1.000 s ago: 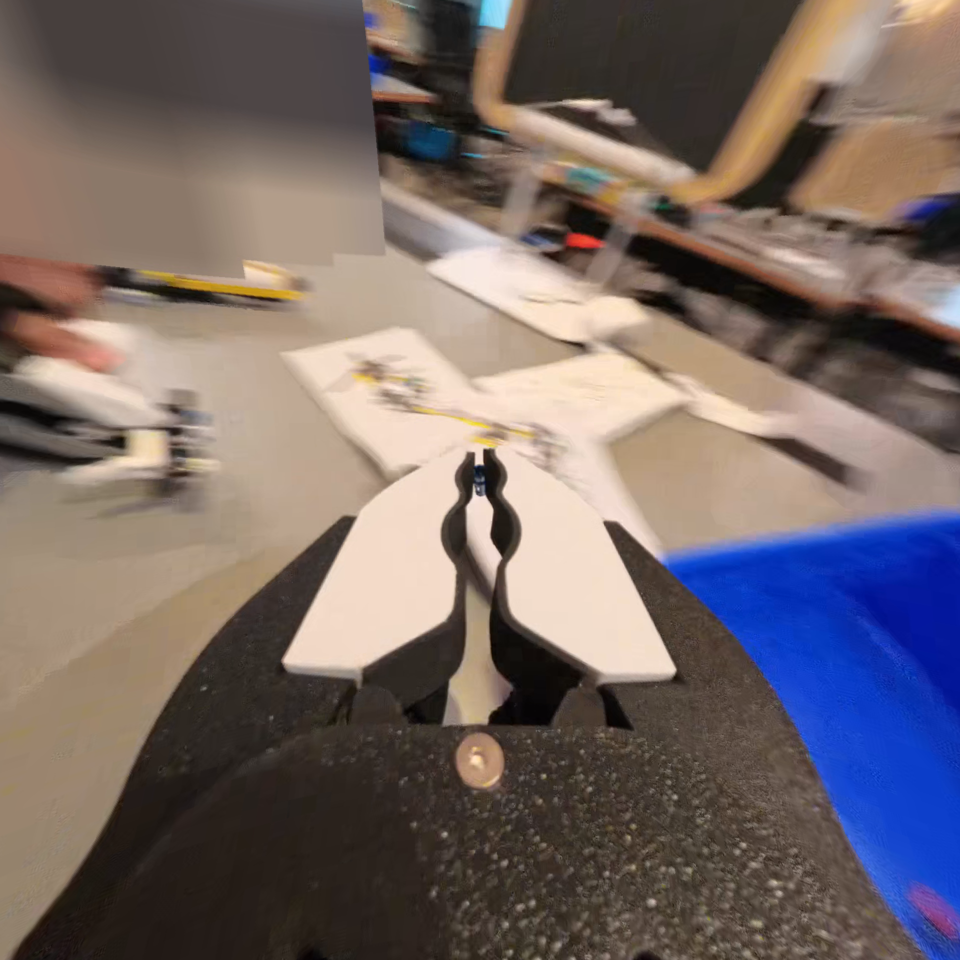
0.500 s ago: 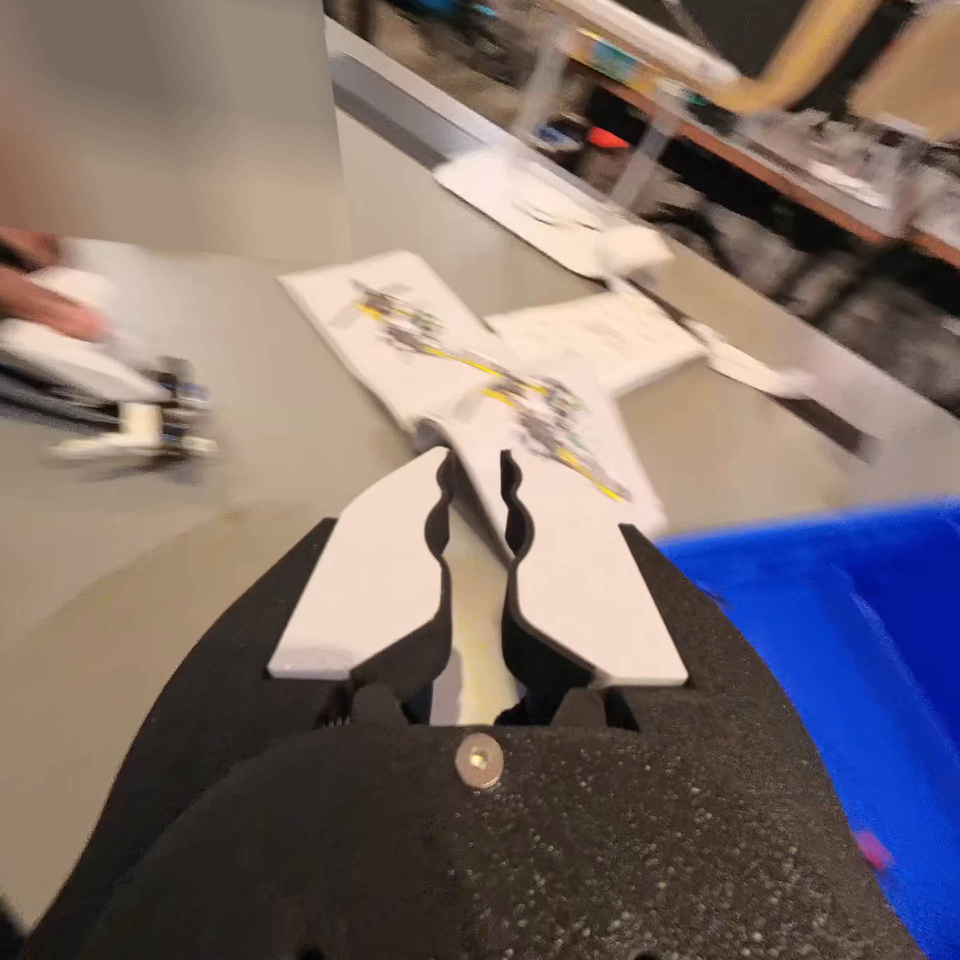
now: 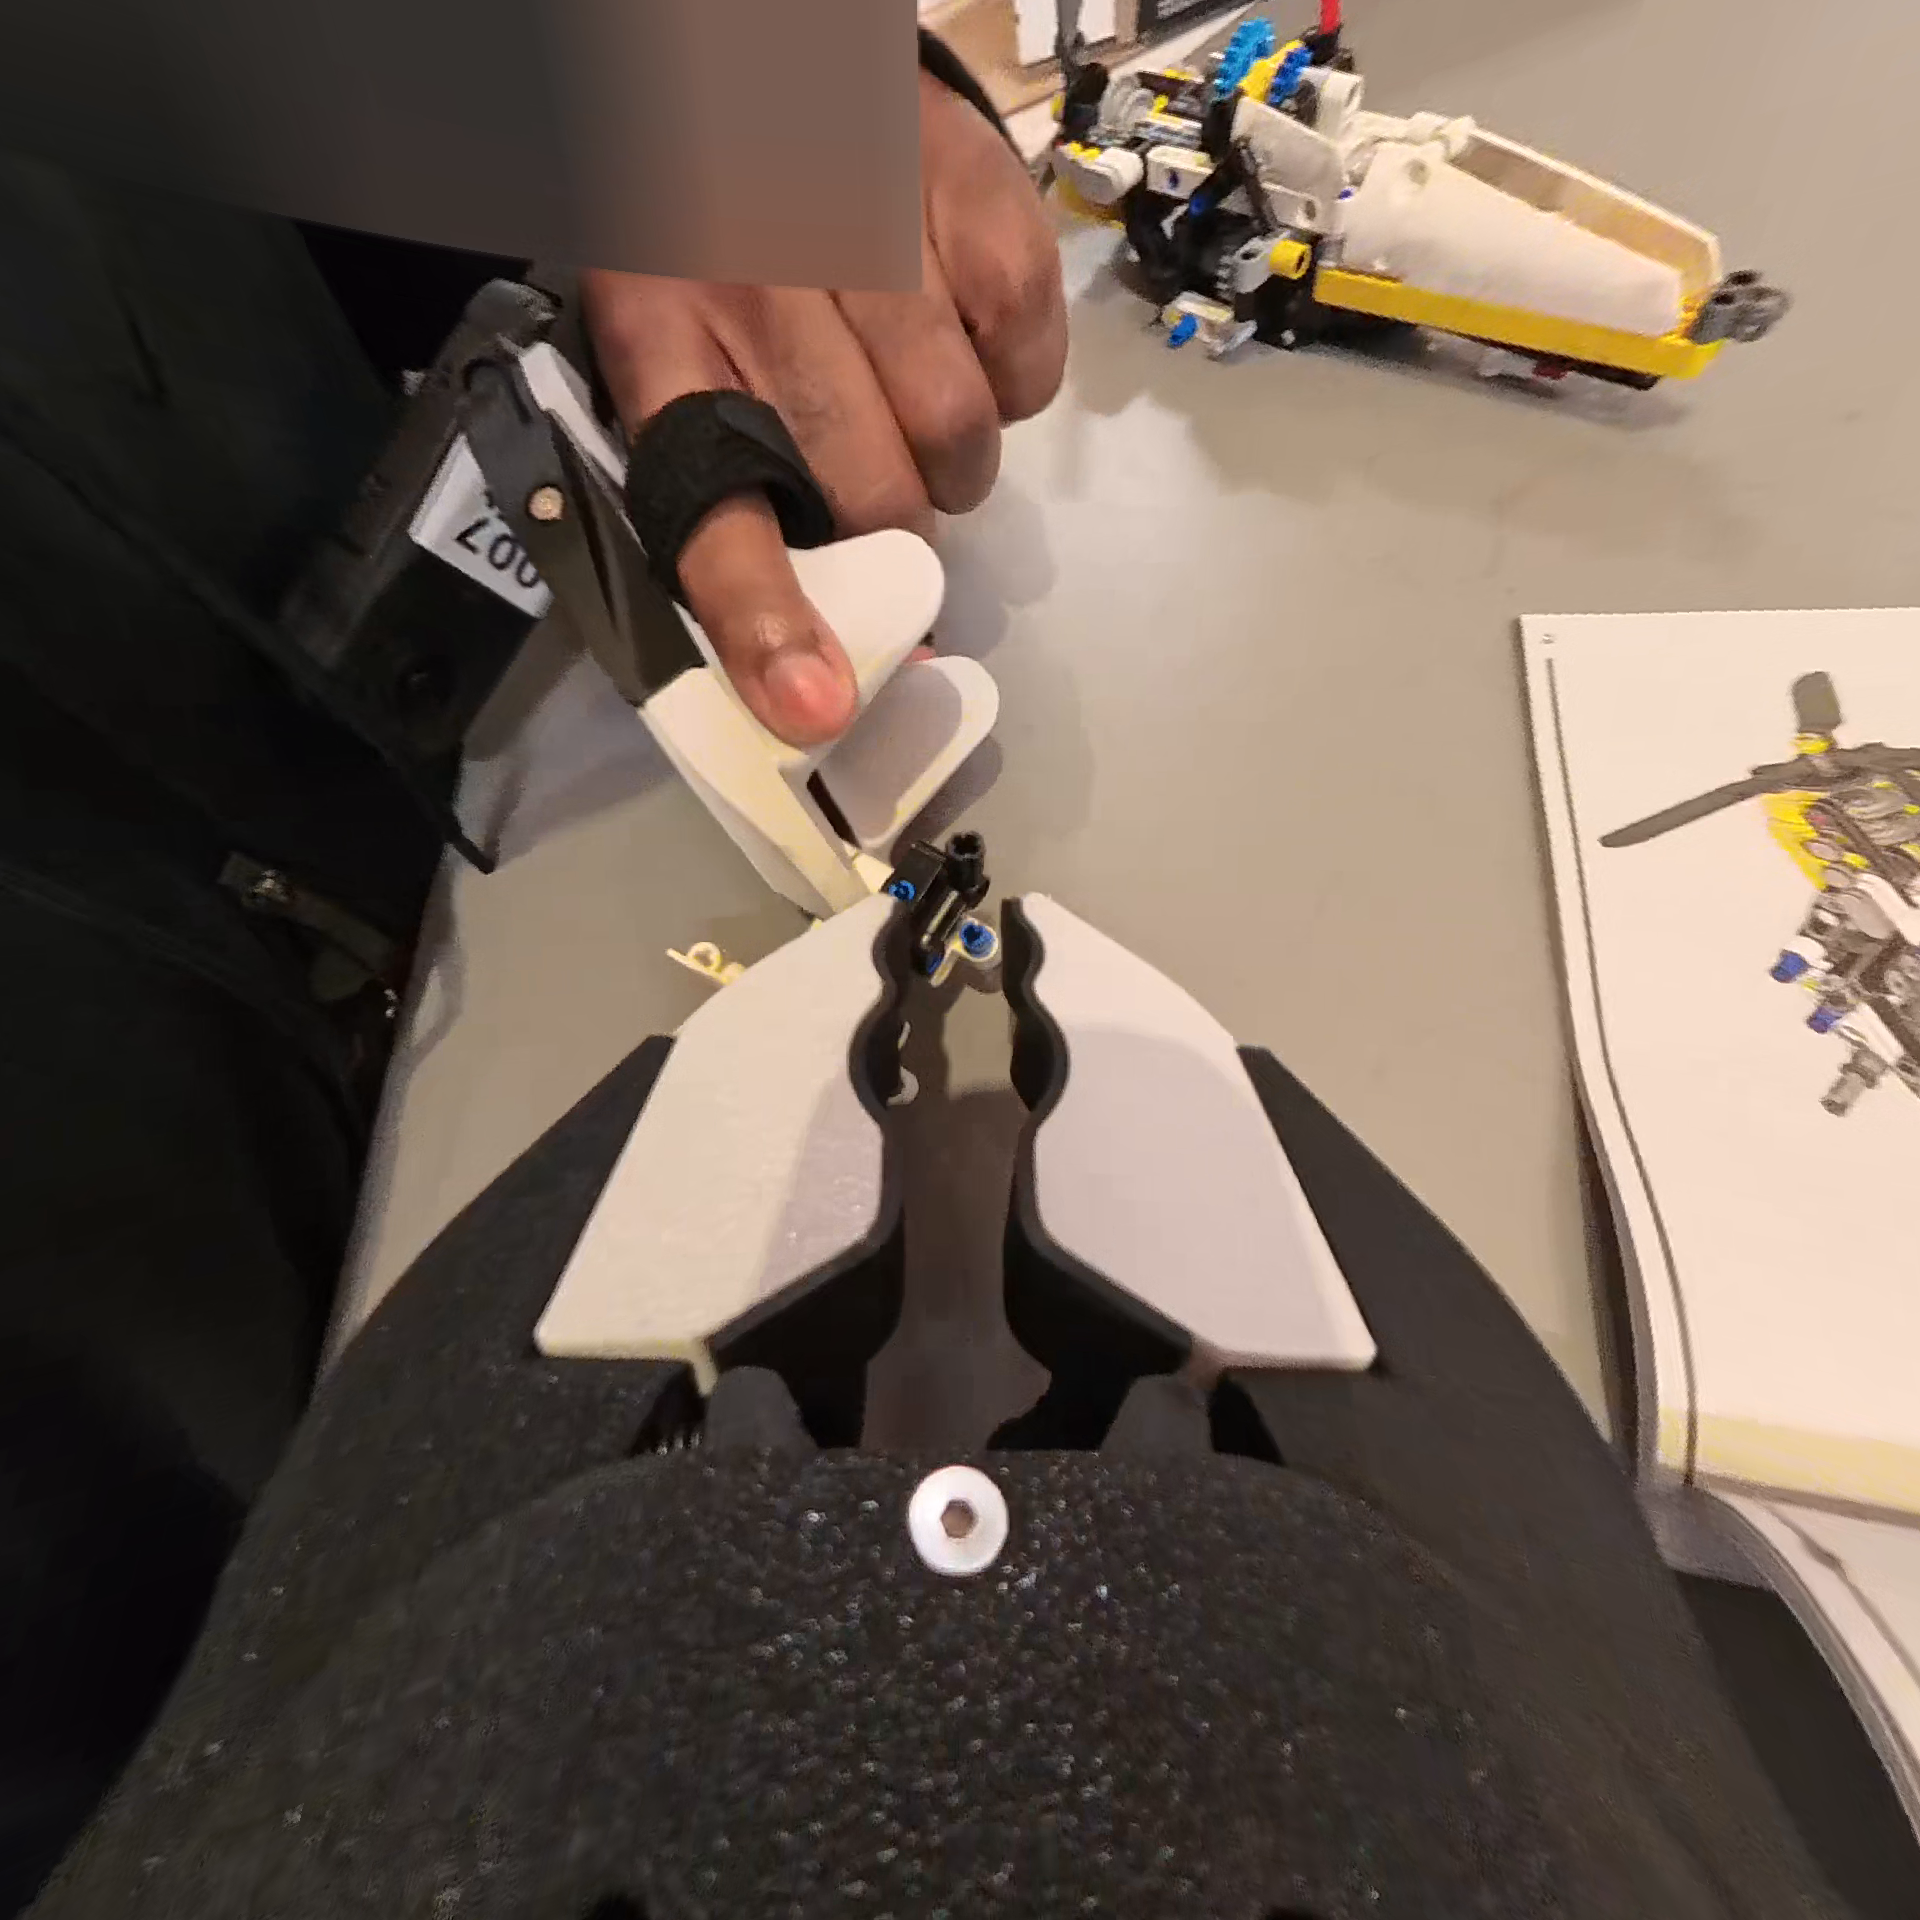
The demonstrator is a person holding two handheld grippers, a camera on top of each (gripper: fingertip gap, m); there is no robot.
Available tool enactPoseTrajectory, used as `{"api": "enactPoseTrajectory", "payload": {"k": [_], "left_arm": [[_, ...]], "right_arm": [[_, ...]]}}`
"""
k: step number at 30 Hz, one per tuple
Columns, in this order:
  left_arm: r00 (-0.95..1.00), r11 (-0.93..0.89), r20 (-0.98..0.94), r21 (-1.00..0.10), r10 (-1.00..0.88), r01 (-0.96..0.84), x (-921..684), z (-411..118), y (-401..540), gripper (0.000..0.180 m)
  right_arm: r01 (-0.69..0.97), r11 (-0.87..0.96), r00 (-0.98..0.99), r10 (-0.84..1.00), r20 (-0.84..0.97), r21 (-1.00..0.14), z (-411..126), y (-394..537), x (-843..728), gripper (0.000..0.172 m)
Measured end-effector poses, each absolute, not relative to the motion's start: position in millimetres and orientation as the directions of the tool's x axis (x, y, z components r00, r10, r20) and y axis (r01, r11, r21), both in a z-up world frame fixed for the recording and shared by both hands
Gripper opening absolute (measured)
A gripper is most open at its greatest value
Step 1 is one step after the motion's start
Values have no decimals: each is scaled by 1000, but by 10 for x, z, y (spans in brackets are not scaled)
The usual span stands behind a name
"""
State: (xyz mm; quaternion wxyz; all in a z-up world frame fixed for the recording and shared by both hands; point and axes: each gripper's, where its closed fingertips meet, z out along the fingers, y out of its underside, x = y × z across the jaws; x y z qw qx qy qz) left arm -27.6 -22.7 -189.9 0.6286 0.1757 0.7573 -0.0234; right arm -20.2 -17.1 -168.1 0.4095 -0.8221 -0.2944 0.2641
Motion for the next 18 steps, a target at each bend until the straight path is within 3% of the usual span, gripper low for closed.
{"api": "enactPoseTrajectory", "payload": {"k": [10,18], "left_arm": [[-55,896,-964,219,259,387,-375,-1848,-371,18],[-32,880,-971,202,238,430,-410,-1833,-466,18]], "right_arm": [[268,-452,510,816,-273,-851,-1698,-306,-207,12],[393,-319,414,899,-144,-862,-1746,-424,-256,10]]}}
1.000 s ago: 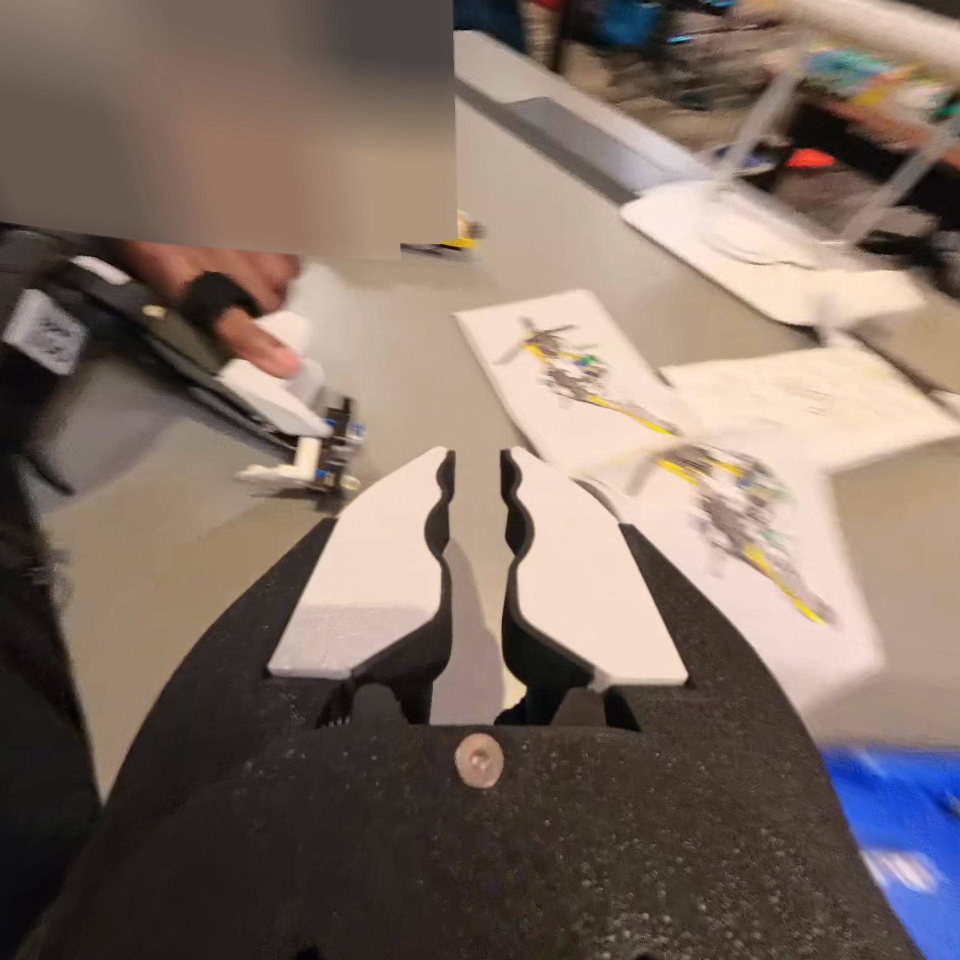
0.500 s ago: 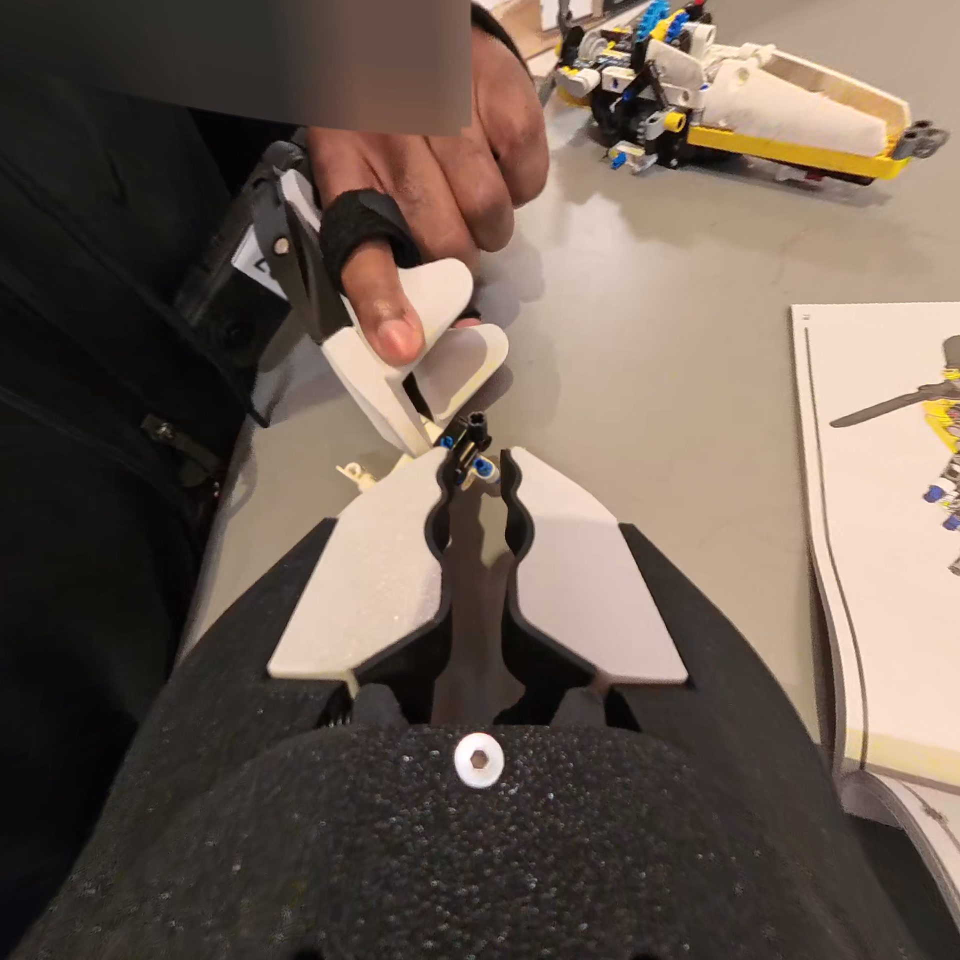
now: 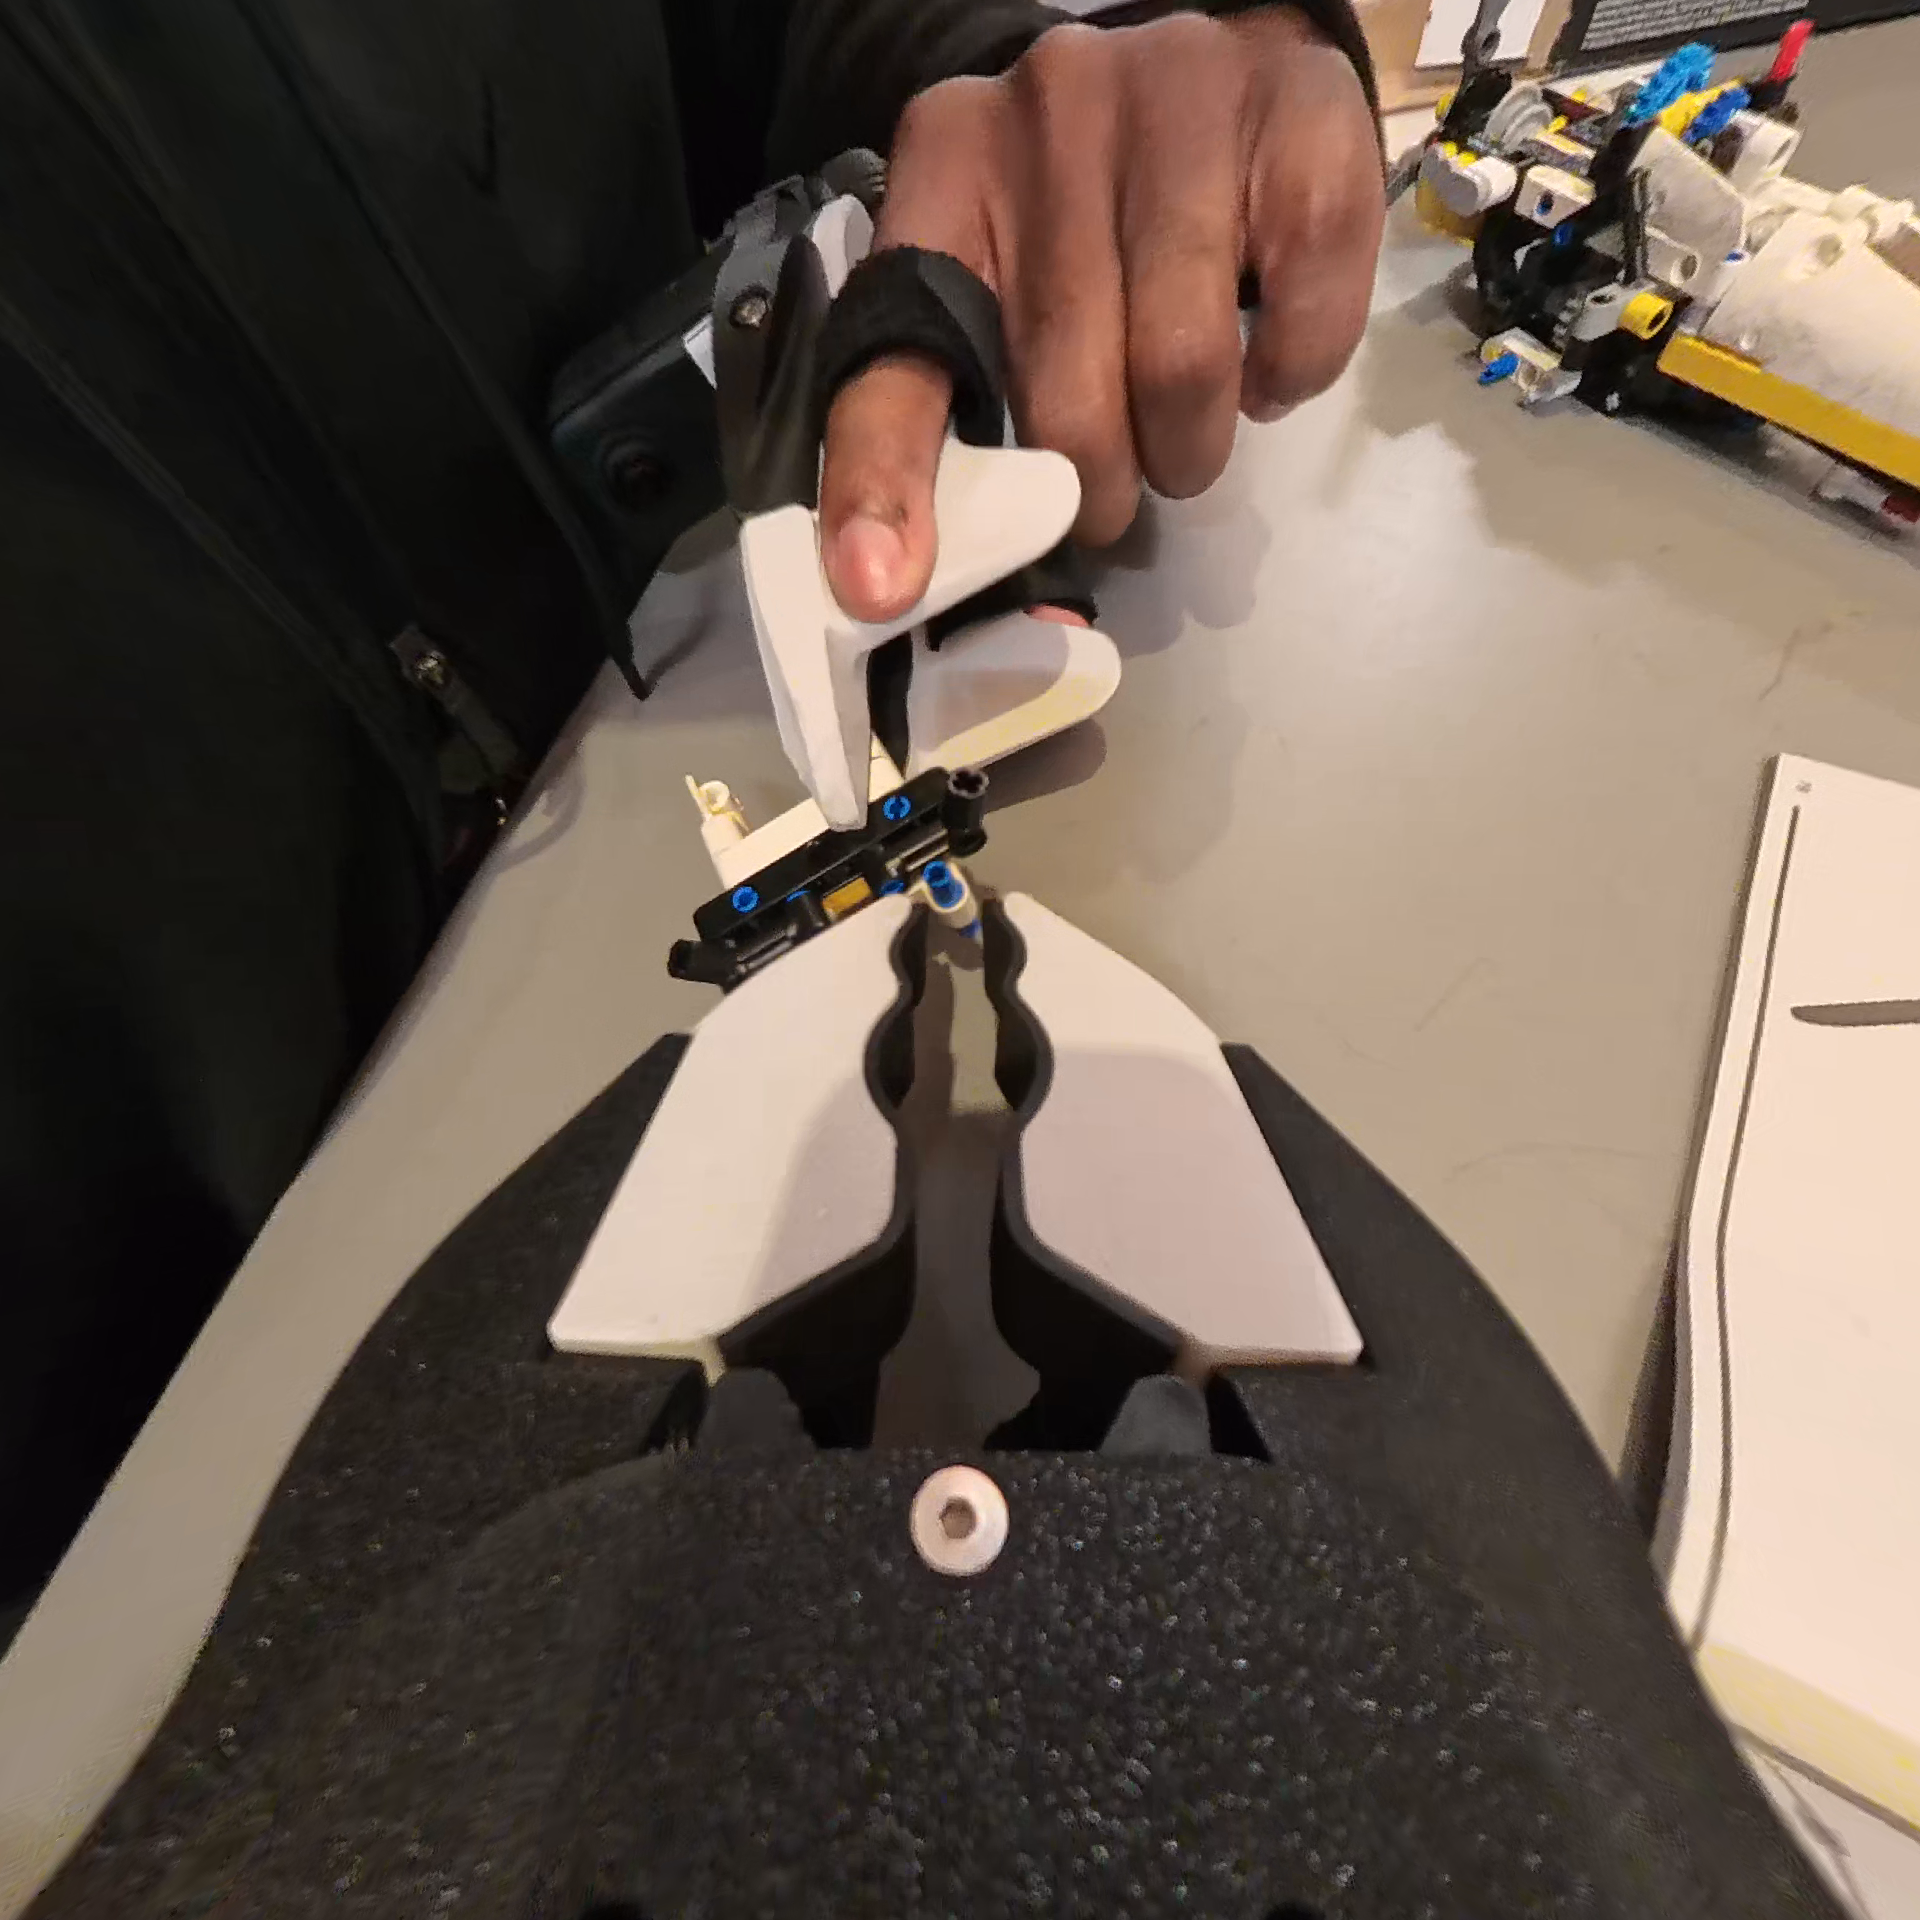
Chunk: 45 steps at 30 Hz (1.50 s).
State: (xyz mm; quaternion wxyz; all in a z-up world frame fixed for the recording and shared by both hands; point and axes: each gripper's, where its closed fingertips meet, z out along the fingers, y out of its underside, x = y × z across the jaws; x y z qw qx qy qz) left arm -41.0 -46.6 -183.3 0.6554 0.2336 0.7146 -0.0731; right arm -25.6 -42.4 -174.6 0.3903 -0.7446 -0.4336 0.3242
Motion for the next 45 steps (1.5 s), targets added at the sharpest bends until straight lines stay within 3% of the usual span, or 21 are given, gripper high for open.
{"api": "enactPoseTrajectory", "payload": {"k": [21,45], "left_arm": [[-76,851,-977,133,199,509,-348,-1907,-591,18],[-203,847,-964,39,172,530,-295,-1949,-665,19]], "right_arm": [[506,-139,315,948,32,-851,-1818,-547,-360,6],[561,-142,346,935,75,-816,-1889,-625,-388,3]]}}
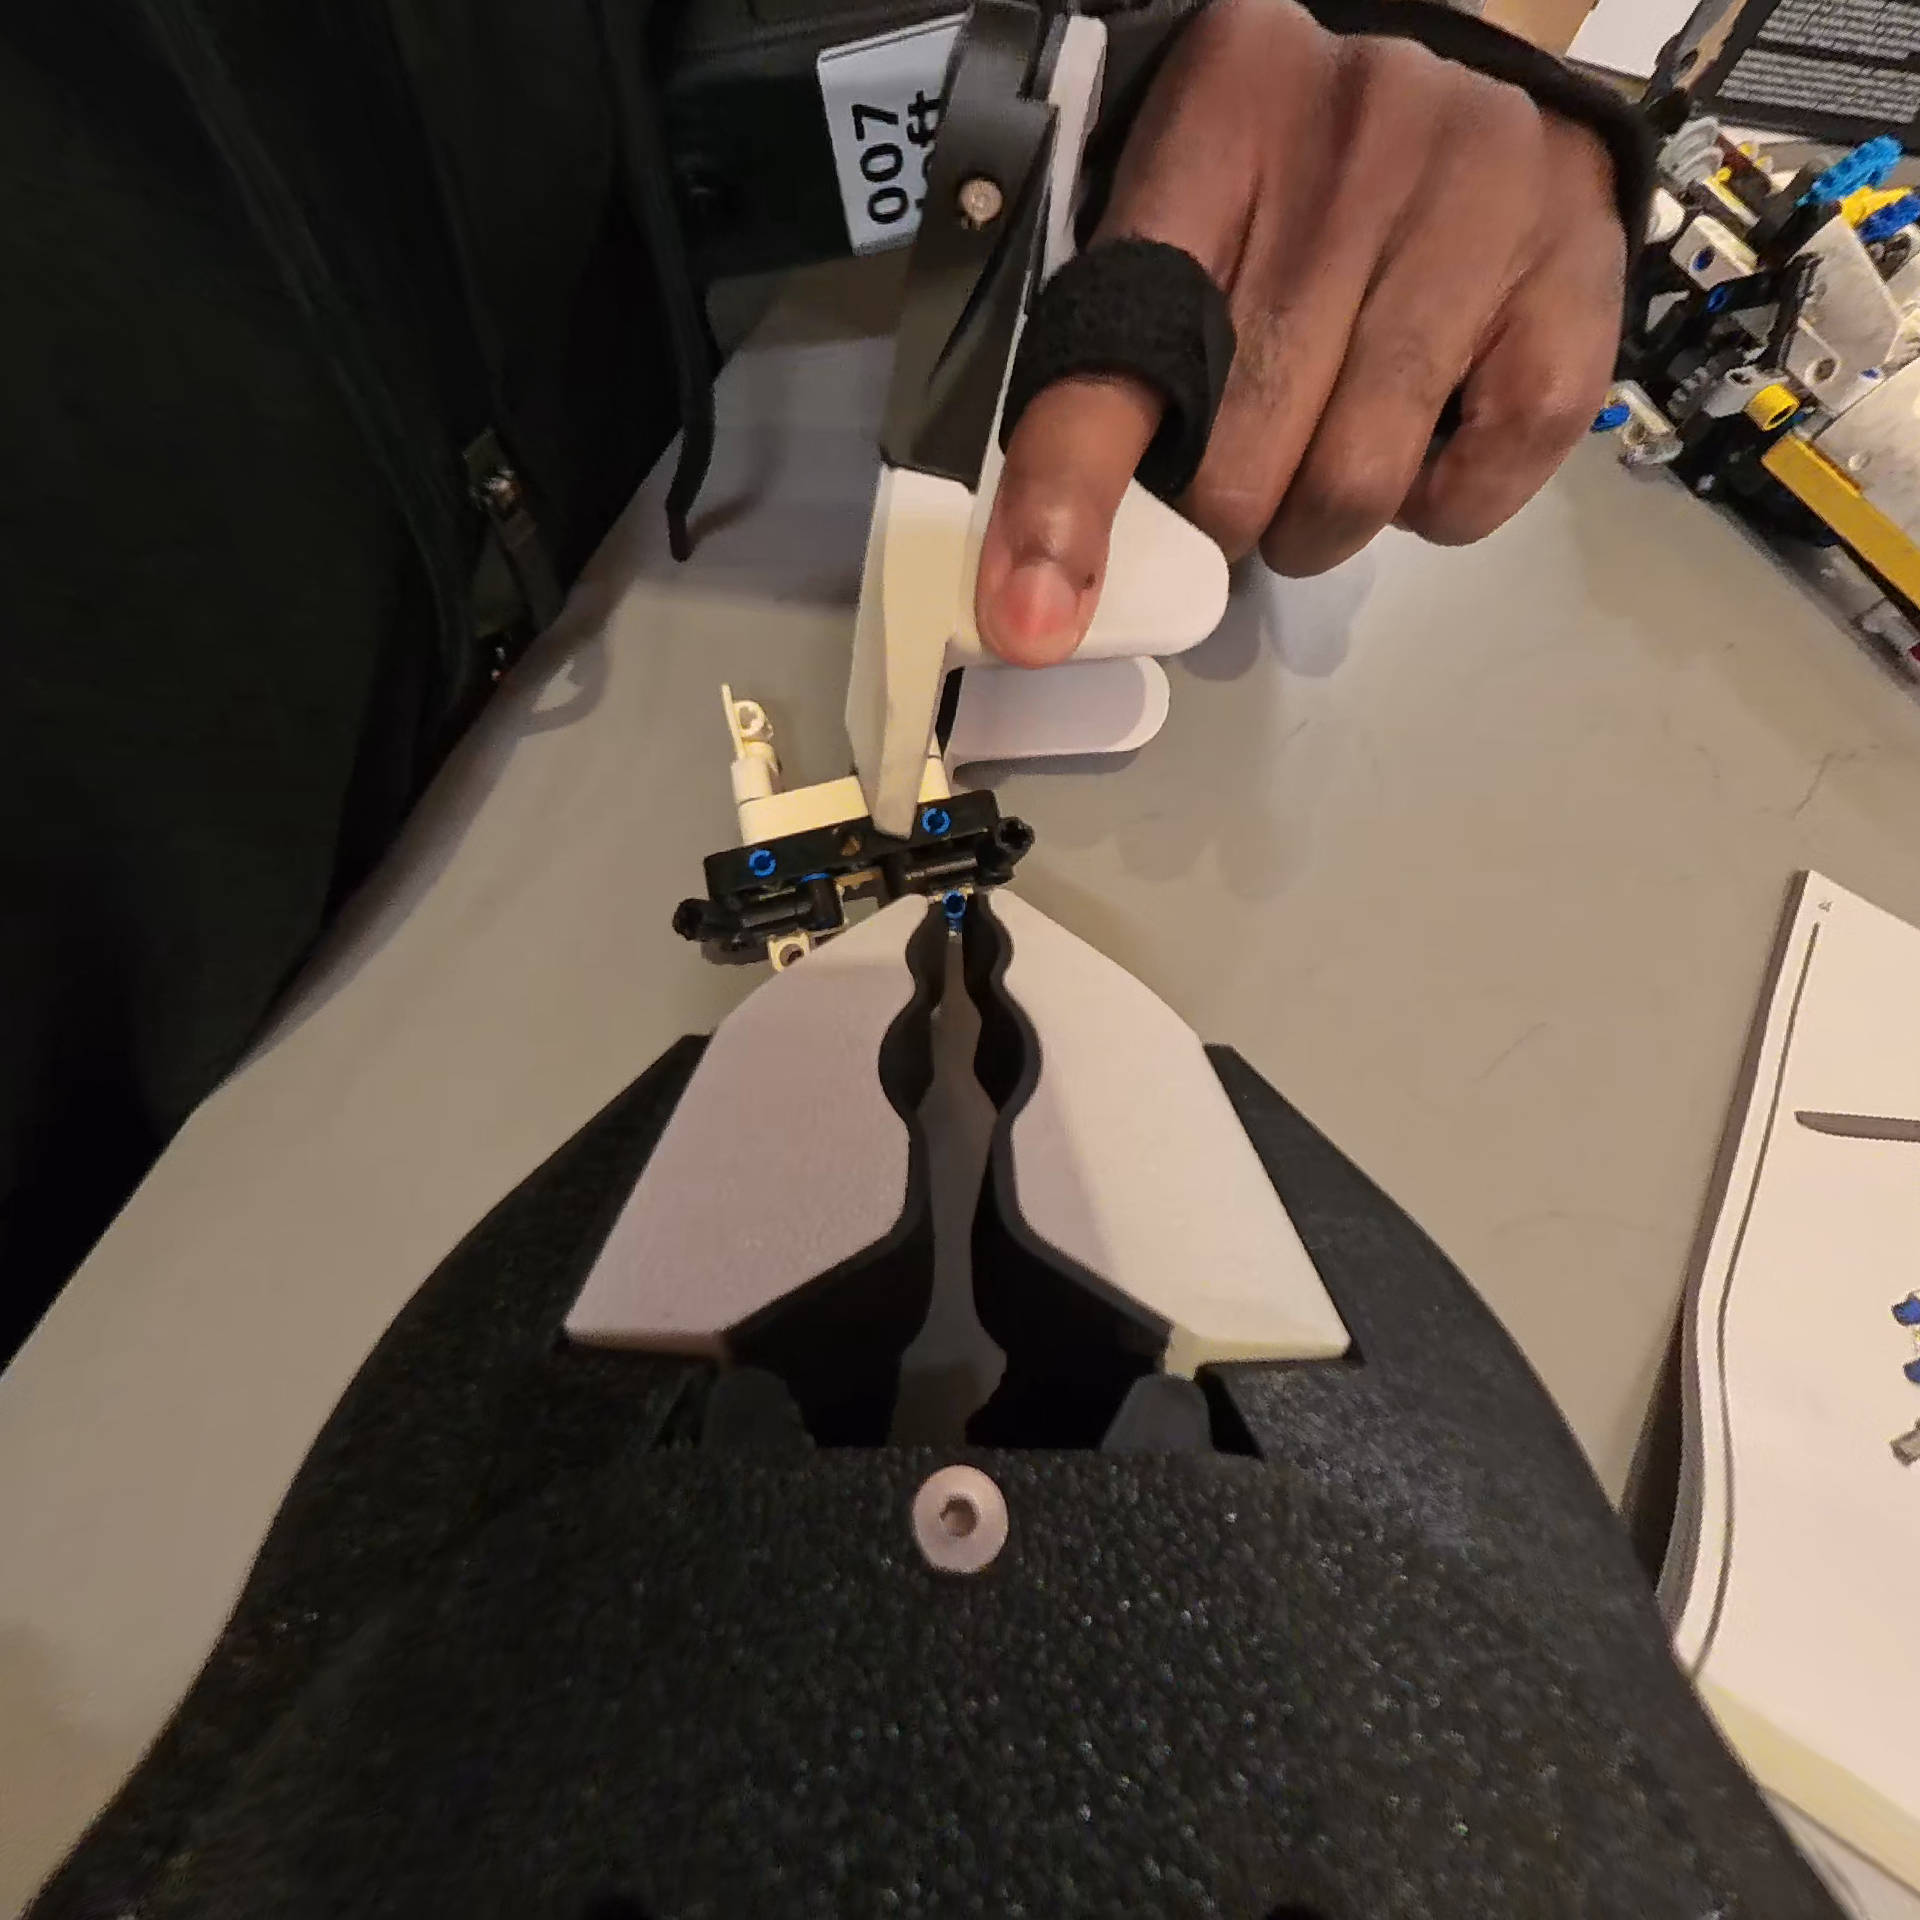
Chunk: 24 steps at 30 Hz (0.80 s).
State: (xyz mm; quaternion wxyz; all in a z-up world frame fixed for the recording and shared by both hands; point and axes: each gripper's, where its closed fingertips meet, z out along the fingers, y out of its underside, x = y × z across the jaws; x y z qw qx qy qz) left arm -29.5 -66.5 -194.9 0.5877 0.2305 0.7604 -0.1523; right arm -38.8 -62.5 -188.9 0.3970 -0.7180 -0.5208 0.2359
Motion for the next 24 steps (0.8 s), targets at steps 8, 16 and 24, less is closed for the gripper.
{"api": "enactPoseTrajectory", "payload": {"k": [8,16,24], "left_arm": [[-206,847,-966,22,154,531,-286,-1933,-715,19],[-215,851,-965,17,151,525,-292,-1944,-695,19],[-259,857,-953,2,157,515,-304,-1990,-679,18]], "right_arm": [[534,-160,392,917,75,-830,-1862,-676,-369,3],[506,-171,413,909,63,-846,-1823,-664,-351,2],[400,-178,535,842,71,-899,-1626,-616,-31,0]]}}
